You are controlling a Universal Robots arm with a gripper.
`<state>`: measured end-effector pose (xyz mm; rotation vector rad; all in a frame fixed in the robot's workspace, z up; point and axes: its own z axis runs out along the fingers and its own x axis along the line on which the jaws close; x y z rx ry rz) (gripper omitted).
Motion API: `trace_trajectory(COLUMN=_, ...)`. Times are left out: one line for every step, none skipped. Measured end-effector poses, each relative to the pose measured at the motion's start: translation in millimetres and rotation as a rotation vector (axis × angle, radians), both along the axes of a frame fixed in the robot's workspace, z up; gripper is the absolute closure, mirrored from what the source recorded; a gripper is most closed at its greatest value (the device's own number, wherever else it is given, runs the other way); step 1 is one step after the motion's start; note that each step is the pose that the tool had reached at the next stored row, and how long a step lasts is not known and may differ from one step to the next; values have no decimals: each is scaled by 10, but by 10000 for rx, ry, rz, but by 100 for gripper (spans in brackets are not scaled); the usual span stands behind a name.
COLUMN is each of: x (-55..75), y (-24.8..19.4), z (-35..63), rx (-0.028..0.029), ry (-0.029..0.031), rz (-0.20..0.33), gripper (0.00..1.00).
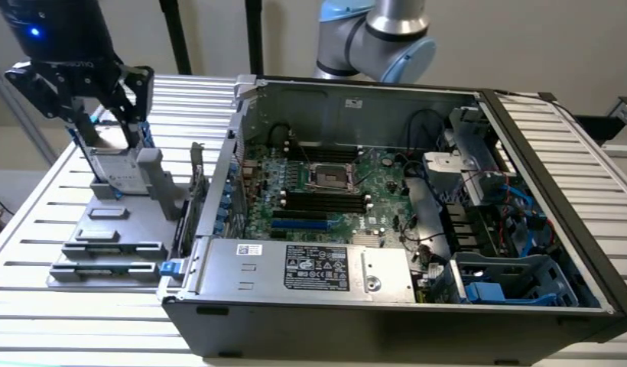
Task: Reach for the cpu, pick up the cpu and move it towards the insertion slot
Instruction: 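Pick up the cpu and move it towards the insertion slot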
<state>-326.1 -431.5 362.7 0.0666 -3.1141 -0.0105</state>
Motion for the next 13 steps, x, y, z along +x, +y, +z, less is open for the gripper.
trace_trajectory(x=42, y=1, z=16, rx=2, ry=1, rz=0, gripper=46)
trace_trajectory(x=85, y=1, z=32, rx=3, ry=3, rz=0, gripper=46)
trace_trajectory(x=132, y=1, z=49, rx=6, ry=4, rz=1, gripper=46)
trace_trajectory(x=173, y=1, z=64, rx=8, ry=6, rz=2, gripper=46)
trace_trajectory(x=217, y=1, z=80, rx=10, ry=8, rz=3, gripper=46)
trace_trajectory(x=258, y=1, z=96, rx=12, ry=10, rz=2, gripper=46)
trace_trajectory(x=300, y=2, z=111, rx=14, ry=11, rz=2, gripper=46)
trace_trajectory(x=341, y=2, z=126, rx=16, ry=13, rz=3, gripper=46)
trace_trajectory(x=383, y=2, z=141, rx=18, ry=14, rz=4, gripper=46)
trace_trajectory(x=425, y=2, z=153, rx=22, ry=16, rz=6, gripper=46)
trace_trajectory(x=469, y=2, z=160, rx=31, ry=17, rz=7, gripper=46)
trace_trajectory(x=510, y=2, z=163, rx=48, ry=16, rz=7, gripper=46)
trace_trajectory(x=553, y=2, z=165, rx=70, ry=17, rz=9, gripper=46)
